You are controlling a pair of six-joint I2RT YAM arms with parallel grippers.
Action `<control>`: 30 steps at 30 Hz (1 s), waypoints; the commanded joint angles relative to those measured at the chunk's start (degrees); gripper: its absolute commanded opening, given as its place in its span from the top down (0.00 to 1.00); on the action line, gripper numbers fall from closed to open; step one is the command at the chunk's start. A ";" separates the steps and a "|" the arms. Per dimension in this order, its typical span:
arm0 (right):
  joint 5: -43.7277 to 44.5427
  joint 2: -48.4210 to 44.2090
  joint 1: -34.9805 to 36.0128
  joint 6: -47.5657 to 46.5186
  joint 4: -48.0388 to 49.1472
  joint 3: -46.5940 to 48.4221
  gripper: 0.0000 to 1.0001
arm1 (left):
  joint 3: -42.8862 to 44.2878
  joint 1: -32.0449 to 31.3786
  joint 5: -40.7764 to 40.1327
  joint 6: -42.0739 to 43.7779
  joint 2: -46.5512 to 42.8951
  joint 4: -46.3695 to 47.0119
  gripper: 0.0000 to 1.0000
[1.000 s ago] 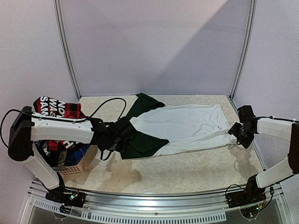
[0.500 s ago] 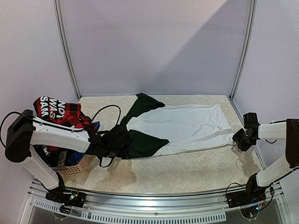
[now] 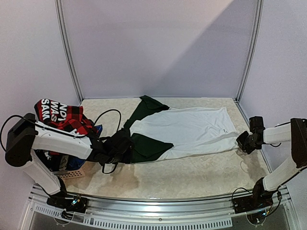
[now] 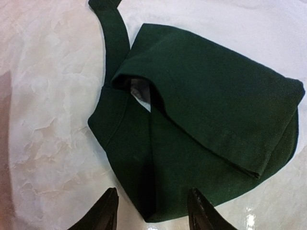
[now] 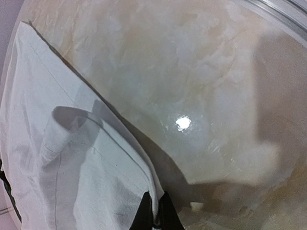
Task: Fold and stack the mixed laundry pile
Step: Adjust the 1/3-folded T-shirt at the center of the board.
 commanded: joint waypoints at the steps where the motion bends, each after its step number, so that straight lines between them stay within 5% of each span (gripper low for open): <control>1: -1.96 1.13 -0.01 -0.22 1.42 -1.62 1.00 | -1.05 -0.50 1.03 -2.41 0.29 1.17 0.50; 18: -1.32 -0.48 -0.01 -1.38 0.02 -1.32 1.00 | 0.12 -2.48 1.05 -2.96 4.54 1.80 0.56; 22: -1.29 -0.56 -0.01 -1.50 0.09 -1.27 1.00 | 0.34 -2.48 1.31 -3.34 5.72 2.37 0.66; 27: -1.01 -0.71 -0.01 -1.50 -0.05 -1.31 1.00 | 0.02 -2.57 1.30 -3.98 5.28 2.58 1.00; 30: -0.72 -1.15 -0.01 -1.49 -0.84 -1.03 1.00 | -0.07 -2.74 0.69 -3.66 4.67 2.55 1.00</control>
